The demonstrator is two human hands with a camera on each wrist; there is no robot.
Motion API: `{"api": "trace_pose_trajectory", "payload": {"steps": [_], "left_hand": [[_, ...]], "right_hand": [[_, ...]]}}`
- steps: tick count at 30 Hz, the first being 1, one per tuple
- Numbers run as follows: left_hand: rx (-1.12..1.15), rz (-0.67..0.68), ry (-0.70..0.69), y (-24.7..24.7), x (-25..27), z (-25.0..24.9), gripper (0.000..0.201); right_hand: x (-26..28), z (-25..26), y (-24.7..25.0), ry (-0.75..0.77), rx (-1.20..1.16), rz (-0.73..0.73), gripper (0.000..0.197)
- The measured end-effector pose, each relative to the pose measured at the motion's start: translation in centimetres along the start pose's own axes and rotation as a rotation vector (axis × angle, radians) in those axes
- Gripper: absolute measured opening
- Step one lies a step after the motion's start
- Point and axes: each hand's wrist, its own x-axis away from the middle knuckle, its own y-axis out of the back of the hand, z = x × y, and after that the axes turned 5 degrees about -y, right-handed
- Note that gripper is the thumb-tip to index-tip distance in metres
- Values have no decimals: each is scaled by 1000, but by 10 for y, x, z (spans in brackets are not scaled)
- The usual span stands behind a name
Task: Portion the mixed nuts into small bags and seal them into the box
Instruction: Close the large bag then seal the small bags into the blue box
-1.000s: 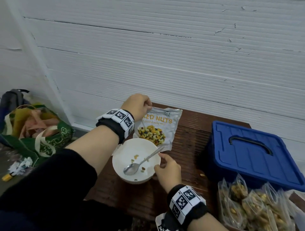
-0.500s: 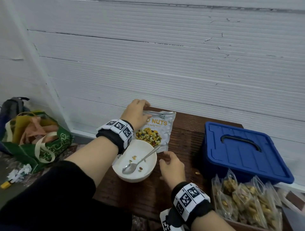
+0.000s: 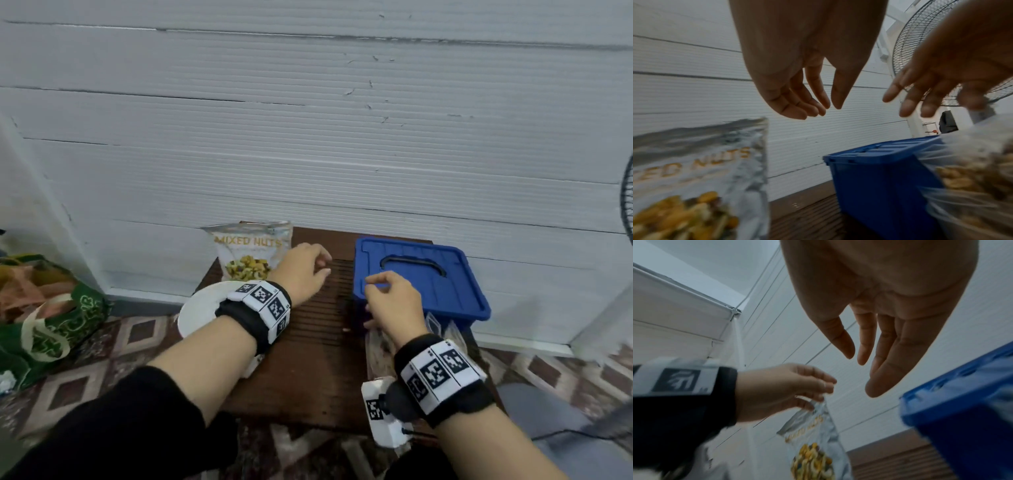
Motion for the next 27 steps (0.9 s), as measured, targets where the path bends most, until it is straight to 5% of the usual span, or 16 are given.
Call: {"api": "trace_pose_trajectory", "payload": {"steps": [10,17,27], "left_hand": [[131,232,229,-82,33,-48,32],[128,316,344,-103,43,-50,42],[252,375,451,-113,34,-45,45]], "right_hand": [[-10,-77,97,-56,175,-251,18],[-14,-118,98,-184,205,-208,16],[-26,-127,92,-450,204,-44,54]]}}
